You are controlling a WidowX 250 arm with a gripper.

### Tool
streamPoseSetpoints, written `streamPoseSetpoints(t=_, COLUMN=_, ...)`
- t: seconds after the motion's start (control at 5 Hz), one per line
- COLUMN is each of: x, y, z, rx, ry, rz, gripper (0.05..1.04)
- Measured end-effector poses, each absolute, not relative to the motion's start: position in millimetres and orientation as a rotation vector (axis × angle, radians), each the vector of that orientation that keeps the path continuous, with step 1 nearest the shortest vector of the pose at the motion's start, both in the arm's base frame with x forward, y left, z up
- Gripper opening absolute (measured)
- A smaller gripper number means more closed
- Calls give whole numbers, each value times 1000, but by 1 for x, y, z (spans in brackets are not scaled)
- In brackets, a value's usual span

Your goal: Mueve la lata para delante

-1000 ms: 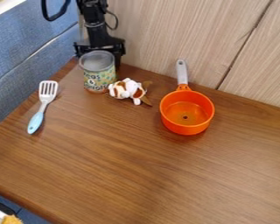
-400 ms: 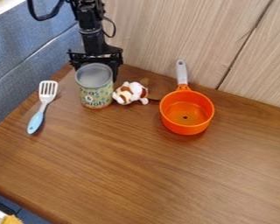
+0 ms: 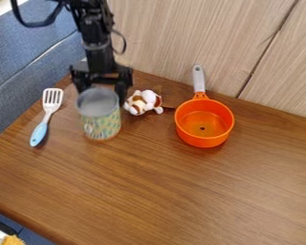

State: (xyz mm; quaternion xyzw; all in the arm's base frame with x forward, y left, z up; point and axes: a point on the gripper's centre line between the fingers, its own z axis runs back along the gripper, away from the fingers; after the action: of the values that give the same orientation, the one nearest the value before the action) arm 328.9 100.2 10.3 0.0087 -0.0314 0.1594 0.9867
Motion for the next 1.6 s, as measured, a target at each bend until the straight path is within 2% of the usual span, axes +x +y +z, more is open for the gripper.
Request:
streamPoseSetpoints(t=0.2, x=311, y=89, z=6, rx=43, ry=-56, rz=290, gripper=1001)
streamPoseSetpoints(t=0.6, x=274, y=64, z=5, rx=46, ry=-17, rz=222, gripper=1001)
streamPoseSetpoints(t=1.0, x=254, y=55, z=13, rx=50, ry=-25, rz=209, gripper=1001)
streamPoseSetpoints(t=1.4, x=259, y=55, z=17, rx=48, ry=-34, rz=209, gripper=1001)
streamPoseSetpoints(t=1.6, x=269, y=61, z=24, rx=48, ry=-68, rz=223, gripper=1001)
